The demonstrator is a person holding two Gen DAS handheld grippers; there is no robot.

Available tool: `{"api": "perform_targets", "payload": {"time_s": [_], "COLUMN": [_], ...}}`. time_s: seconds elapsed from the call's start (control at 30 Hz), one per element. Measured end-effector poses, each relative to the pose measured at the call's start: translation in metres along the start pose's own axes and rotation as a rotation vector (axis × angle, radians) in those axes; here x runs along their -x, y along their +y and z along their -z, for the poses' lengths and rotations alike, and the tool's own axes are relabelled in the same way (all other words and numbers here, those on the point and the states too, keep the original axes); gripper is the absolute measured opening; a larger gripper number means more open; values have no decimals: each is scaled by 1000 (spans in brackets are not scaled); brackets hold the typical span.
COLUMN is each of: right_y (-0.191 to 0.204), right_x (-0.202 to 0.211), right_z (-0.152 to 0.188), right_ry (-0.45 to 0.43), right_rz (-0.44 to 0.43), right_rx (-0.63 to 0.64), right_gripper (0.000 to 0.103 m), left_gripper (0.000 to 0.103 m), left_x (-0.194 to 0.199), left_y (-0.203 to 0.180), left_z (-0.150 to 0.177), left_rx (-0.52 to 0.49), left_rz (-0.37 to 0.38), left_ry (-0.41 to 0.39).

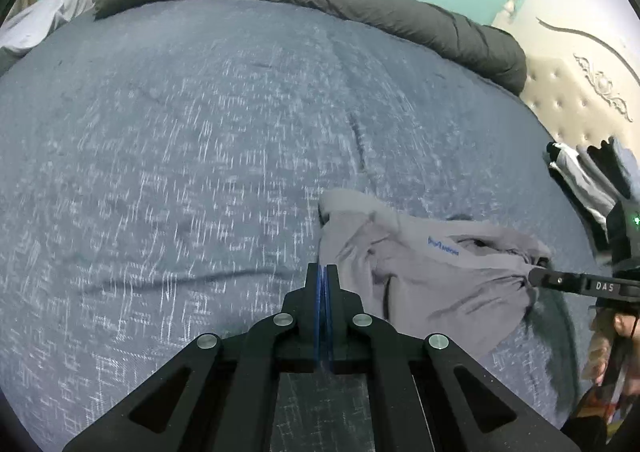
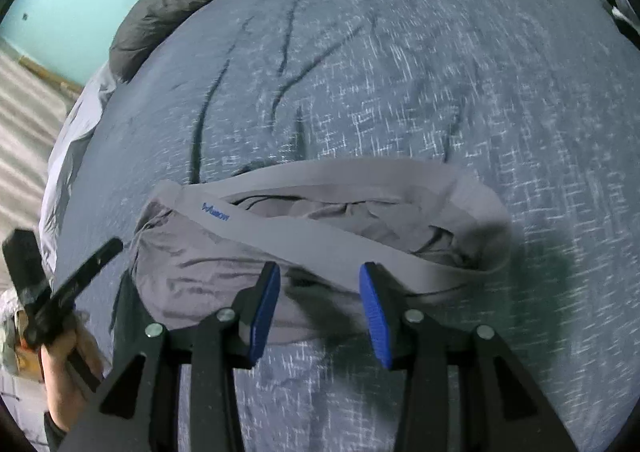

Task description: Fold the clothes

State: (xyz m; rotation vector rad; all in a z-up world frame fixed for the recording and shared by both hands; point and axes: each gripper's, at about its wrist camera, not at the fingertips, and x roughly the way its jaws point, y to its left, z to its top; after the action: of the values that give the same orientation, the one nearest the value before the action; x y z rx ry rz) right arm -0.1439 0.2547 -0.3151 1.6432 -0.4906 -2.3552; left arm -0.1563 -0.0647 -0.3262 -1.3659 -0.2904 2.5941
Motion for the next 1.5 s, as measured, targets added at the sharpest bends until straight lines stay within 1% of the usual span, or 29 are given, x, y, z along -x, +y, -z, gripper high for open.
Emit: {"api": "perform_targets", "payload": {"time_s": [0.1,0.13,0.17,0.27,0.43,0.6,0.77,0.93,1.0,1.1,1.13,1.17,1.3,1.33,1.37,1.4,1.43,1.47,1.5], "right_y": [2,2,3,4,-1,-22,-57,-100,-110,-114,-110,-105,-83,-77,-72,-66,-62,-58,-56], "right_x": [-8,-11,-13,-10,20,51,82,98,95,82,80,78,73,72,71,70,67,66,64], "right_z": [0,0,0,0,1,-2,-7,-9,-6,-1,1,2,6,7,9,10,10,9,8], "right_ry": [-1,-2,-5,-37,-134,-201,-269,-328,-329,-284,-273,-266,-236,-228,-221,-213,-205,-198,-192], "right_rz": [24,35,47,63,62,62,87,131,126,55,41,30,-10,-20,-30,-40,-48,-47,-44], "right_rx": [-8,-5,1,10,21,-9,-50,-142,-163,-186,-185,-180,-160,-154,-149,-144,-138,-131,-124], "right_gripper": [41,32,19,5,2,2,2,0,0,0,1,3,4,11,23,30,42,44,44], "left_gripper": [1,1,1,1,1,1,1,1,1,1,1,1,2,2,2,2,2,2,2], "left_x": [-1,0,2,4,10,12,8,3,0,-5,-5,-6,-8,-8,-9,-9,-9,-9,-9], "left_y": [1,2,3,5,13,15,11,5,3,-1,-2,-3,-9,-11,-13,-14,-15,-15,-15], "left_z": [0,0,-1,-1,-2,-2,-2,-3,-4,-6,-5,-6,-8,-9,-9,-9,-8,-8,-8], "left_rx": [0,2,6,10,29,46,44,37,40,29,28,27,14,9,4,2,0,-1,0], "left_rz": [10,14,20,32,43,54,65,88,103,96,96,96,92,92,91,90,90,89,89], "left_ry": [-9,-14,-19,-28,-36,-42,-34,-20,-14,-6,-4,-2,-3,-3,-3,-2,-2,-1,-1]}}
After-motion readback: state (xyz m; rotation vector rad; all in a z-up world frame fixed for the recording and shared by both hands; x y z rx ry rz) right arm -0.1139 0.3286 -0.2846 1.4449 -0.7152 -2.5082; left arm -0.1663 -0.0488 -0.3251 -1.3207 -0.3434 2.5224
